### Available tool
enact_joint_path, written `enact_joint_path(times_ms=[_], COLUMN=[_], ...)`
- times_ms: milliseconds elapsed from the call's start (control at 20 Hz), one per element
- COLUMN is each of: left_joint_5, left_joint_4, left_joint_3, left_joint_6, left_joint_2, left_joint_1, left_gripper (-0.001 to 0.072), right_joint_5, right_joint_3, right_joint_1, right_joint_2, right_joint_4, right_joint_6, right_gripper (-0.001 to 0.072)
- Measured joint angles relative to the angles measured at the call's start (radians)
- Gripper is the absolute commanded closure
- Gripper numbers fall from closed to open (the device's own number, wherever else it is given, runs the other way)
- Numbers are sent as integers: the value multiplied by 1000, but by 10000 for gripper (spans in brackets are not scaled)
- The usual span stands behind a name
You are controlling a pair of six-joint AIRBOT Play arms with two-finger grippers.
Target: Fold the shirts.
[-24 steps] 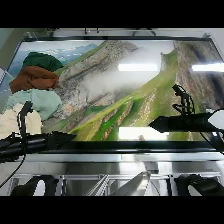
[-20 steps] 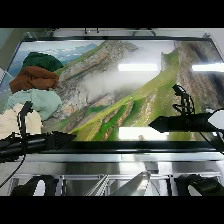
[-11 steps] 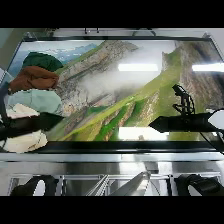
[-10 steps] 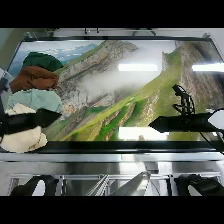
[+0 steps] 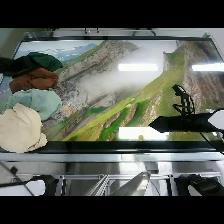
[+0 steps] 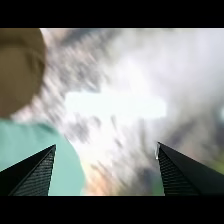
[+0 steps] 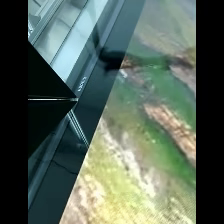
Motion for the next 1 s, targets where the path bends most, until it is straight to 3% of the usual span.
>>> enact_joint_path(times_ms=[200,300,450,550,650,700,750,1000], left_joint_5=[51,179,420,513,572,599,623,697], left_joint_4=[56,72,80,82,85,85,85,93], left_joint_3=[400,459,430,445,479,492,501,520], left_joint_6=[25,31,68,117,155,172,192,332], left_joint_2=[-394,-509,-593,-650,-703,-724,-738,-785], left_joint_1=[-3,-7,-21,-35,-56,-68,-78,-114], left_gripper=[-13,-13,1,2,3,48,161,161], right_joint_5=[0,0,0,0,0,0,0,0], right_joint_3=[0,0,0,0,0,0,0,0], right_joint_1=[0,0,0,0,0,0,0,0], right_joint_2=[0,0,0,0,0,0,0,0], right_joint_4=[0,0,0,0,0,0,0,0], right_joint_6=[0,0,0,0,0,0,0,0], right_gripper=[693,693,693,693,693,693,693,693])
